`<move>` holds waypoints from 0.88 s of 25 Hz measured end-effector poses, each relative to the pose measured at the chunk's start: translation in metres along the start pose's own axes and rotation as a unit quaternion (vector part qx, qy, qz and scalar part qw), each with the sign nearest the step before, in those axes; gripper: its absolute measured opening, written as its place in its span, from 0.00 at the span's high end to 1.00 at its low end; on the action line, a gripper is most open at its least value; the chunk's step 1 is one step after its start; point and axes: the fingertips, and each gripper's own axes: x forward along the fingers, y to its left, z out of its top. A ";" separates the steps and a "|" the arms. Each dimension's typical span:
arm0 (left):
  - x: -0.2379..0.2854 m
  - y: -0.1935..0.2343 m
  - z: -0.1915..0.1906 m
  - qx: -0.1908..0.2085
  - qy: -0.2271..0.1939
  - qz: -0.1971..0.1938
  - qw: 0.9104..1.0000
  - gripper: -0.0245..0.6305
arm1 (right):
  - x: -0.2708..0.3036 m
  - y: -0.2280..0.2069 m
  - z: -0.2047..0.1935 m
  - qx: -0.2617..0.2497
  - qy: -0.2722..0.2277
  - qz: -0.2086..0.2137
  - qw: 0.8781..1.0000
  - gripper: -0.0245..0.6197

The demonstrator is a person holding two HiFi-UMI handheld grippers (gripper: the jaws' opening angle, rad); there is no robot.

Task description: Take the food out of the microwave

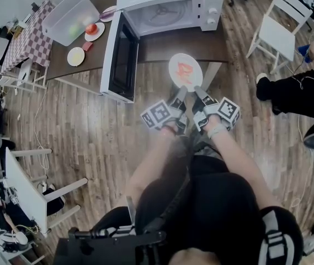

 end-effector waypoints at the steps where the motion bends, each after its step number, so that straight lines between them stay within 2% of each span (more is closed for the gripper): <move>1: -0.002 0.000 -0.001 0.000 -0.001 0.000 1.000 0.88 | -0.001 0.000 -0.001 0.002 0.000 0.000 1.000 0.94; 22: -0.006 0.003 -0.006 0.002 -0.001 0.002 1.000 0.88 | -0.005 -0.004 -0.006 0.015 -0.001 0.007 1.000 0.94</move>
